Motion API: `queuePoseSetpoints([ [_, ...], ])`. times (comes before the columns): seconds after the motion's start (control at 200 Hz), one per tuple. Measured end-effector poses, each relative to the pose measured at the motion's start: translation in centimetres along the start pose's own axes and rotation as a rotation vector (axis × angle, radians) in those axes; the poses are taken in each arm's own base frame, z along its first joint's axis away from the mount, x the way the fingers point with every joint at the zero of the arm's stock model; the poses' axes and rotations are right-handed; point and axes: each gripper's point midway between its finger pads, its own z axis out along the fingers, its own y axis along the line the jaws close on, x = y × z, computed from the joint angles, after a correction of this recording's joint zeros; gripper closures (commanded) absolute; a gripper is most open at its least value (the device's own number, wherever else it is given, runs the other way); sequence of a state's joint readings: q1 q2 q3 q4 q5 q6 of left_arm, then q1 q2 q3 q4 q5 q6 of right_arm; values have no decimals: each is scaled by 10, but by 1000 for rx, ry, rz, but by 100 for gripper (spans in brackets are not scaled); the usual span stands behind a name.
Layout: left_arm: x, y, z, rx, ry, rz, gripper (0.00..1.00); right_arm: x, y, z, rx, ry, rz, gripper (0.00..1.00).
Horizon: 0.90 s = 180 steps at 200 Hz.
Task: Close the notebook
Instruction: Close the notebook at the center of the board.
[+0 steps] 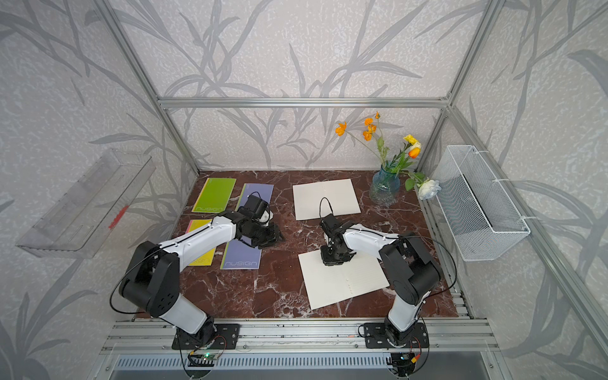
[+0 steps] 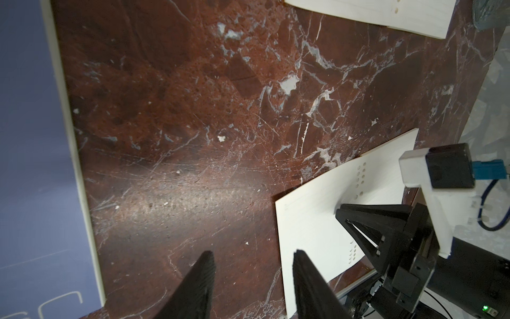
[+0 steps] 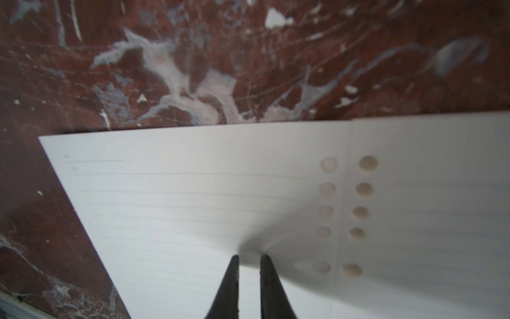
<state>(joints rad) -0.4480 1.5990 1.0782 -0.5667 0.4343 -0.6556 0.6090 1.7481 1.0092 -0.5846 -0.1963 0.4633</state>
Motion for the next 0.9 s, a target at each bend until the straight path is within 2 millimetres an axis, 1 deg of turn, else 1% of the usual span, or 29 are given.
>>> queuePoseSetpoints([
  [0.15,4,-4,3,15,10,12,52,-14,12,4,-32,3,-2,85],
  [0.345,17,6,12,5,47,-7,52,-33,27,9,-75,3,-8,85],
  [0.475,22,10,24,6,73,-18,52,-43,37,12,-107,-3,-15,85],
  [0.7,32,13,44,13,118,-13,52,-49,45,14,-148,-18,-21,86],
  [0.9,34,10,53,12,124,5,52,-52,49,15,-172,-32,-24,86],
])
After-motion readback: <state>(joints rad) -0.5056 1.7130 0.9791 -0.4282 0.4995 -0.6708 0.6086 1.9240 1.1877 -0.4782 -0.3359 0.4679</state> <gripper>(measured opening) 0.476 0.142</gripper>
